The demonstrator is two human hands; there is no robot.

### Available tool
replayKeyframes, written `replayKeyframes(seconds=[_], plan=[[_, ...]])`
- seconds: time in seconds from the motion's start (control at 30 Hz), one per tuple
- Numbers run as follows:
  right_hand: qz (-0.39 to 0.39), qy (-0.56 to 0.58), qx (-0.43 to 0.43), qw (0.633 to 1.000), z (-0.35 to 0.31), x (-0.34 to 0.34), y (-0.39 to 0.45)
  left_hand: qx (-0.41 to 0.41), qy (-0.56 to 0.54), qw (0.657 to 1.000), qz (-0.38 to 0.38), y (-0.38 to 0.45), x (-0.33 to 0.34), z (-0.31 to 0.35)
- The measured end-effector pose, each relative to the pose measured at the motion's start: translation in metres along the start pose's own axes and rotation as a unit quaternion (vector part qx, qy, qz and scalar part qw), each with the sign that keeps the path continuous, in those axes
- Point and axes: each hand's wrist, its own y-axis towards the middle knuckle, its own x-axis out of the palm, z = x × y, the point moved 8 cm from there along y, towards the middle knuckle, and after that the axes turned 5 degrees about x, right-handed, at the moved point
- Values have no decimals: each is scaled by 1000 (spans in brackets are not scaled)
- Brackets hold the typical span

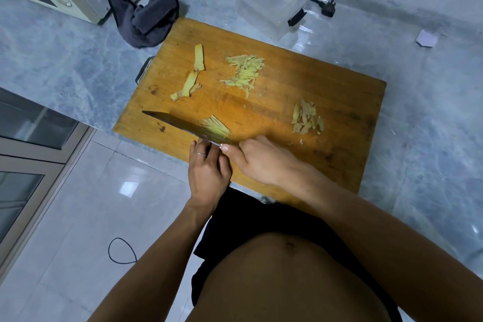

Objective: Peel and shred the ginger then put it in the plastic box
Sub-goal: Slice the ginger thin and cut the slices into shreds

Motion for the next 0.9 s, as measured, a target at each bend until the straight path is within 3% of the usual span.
replayKeyframes(seconds=[0.33, 0.9], plan=[[4, 40, -13, 999, 10, -8, 6, -5, -5, 999, -51, -1, 3, 5], [20, 22, -20, 999, 17, -5, -13, -13, 18, 999, -49, 0, 1, 8]])
